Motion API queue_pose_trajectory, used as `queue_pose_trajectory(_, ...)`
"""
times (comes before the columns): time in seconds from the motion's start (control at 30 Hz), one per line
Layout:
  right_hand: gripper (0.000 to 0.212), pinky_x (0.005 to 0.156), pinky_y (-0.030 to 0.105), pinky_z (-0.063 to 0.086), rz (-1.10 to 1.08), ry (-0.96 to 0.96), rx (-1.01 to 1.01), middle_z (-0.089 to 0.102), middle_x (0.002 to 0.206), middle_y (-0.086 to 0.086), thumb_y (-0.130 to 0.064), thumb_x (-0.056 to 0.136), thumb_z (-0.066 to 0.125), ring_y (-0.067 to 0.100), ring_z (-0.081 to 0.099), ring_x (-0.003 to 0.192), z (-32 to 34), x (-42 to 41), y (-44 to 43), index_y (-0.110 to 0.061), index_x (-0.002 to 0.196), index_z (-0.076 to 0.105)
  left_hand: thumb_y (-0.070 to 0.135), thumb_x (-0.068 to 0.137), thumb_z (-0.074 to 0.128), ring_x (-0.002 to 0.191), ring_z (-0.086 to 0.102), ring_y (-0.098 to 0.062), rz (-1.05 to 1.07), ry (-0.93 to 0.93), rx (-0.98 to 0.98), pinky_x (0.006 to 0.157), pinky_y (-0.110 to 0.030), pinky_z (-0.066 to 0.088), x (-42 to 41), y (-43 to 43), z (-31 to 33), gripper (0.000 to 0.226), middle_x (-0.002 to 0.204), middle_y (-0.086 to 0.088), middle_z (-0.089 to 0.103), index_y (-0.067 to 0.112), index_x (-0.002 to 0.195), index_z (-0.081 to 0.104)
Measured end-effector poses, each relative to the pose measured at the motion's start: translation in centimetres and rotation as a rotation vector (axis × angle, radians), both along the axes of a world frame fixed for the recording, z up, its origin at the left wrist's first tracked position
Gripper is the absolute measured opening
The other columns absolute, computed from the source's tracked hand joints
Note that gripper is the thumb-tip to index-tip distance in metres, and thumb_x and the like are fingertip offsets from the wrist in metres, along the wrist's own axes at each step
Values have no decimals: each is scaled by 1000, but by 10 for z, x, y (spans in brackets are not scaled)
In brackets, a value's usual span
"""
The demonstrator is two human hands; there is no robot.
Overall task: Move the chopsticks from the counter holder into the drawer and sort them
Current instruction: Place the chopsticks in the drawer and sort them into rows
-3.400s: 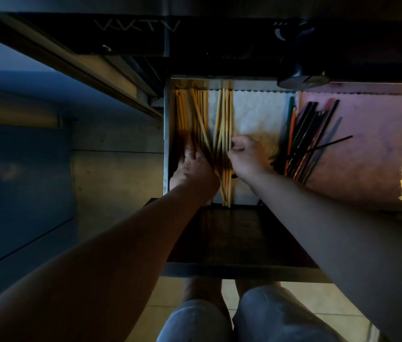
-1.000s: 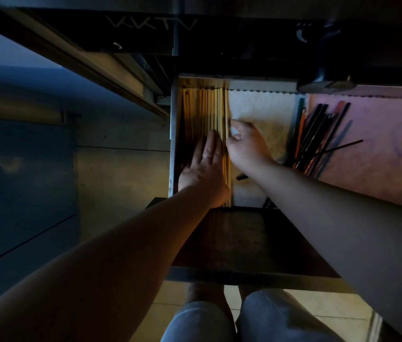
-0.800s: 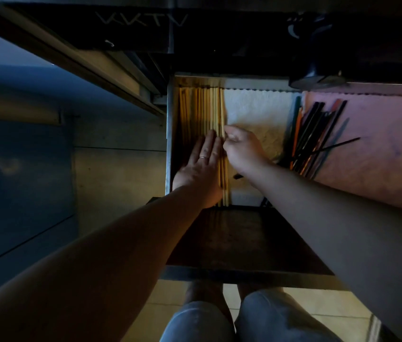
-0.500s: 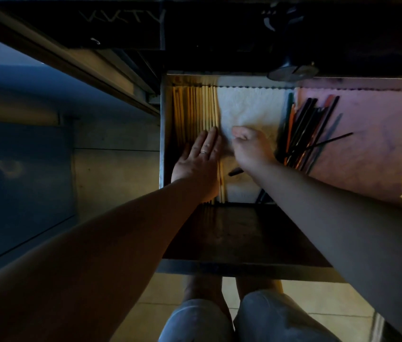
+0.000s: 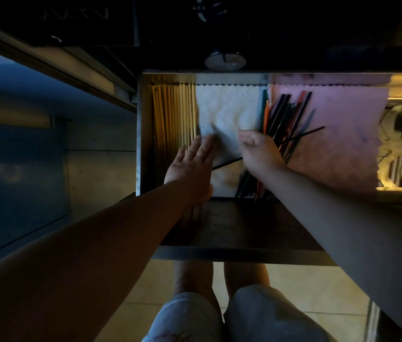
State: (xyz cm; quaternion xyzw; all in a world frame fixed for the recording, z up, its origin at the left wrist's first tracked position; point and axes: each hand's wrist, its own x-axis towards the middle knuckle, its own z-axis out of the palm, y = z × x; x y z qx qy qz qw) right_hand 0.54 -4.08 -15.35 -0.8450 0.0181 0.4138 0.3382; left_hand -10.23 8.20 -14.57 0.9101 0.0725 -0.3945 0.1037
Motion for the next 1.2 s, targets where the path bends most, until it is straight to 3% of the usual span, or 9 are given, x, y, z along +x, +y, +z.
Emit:
queue_pose_trajectory(0.1,39,102,25,42,100,-122,-50,63,125,7,-8,86,51,21,59,116,0,12,-26,-13,124,62,34,93,55,151,2,-25,147,-83,-94,119,-43,14,22,-21,5,77,164,-3,6,18,155,12)
queue_pose_trajectory(0.17,41,100,27,42,218,-232,-97,60,125,9,-8,82,56,24,59,114,0,19,-44,-14,122,62,30,91,59,141,28,-28,220,-159,-129,111,-44,29,36,-36,4,62,151,-6,35,17,146,34)
queue_pose_trajectory(0.27,42,99,29,41,361,-323,-115,58,121,14,-5,77,59,29,56,114,-5,30,-70,-11,119,64,26,91,58,124,46,-31,228,-186,-124,99,-44,40,55,-57,-1,43,131,-10,51,14,131,46)
queue_pose_trajectory(0.4,35,90,31,49,341,-390,-77,66,113,11,-6,78,58,27,62,107,-7,40,-96,-12,111,66,22,95,51,115,55,-36,334,-115,-169,88,-48,47,72,-80,-9,32,123,-12,56,13,125,49)
queue_pose_trajectory(0.57,24,78,20,43,316,-483,-14,66,103,13,-2,79,57,26,65,95,-1,50,-115,-7,99,68,20,97,46,107,60,-36,380,-122,-193,80,-42,47,72,-83,-4,28,117,-12,58,14,124,51)
queue_pose_trajectory(0.77,32,91,19,35,248,-624,40,52,117,19,-2,73,54,32,53,109,7,67,-111,-3,104,63,29,95,47,82,58,-31,444,-77,-161,65,-36,42,67,-77,4,19,93,-9,57,15,106,44)
queue_pose_trajectory(0.9,29,76,20,38,228,-470,-1,60,113,16,-4,82,57,26,60,98,0,72,-113,-5,111,61,27,94,46,79,58,-29,608,-42,-149,66,-39,51,73,-80,5,16,89,-7,58,16,105,44)
queue_pose_trajectory(1.03,27,87,33,50,100,-310,-19,65,109,17,-2,83,57,29,63,102,-17,71,-109,-2,109,63,23,90,47,86,61,-31,792,-50,-195,77,-44,55,83,-90,3,15,94,-10,62,14,102,49)
queue_pose_trajectory(1.2,34,90,30,47,17,-106,-28,60,121,13,-2,88,54,25,58,110,-24,72,-99,-5,122,58,19,90,46,82,58,-30,872,-145,-217,65,-35,43,95,-104,1,10,89,-8,59,15,99,48)
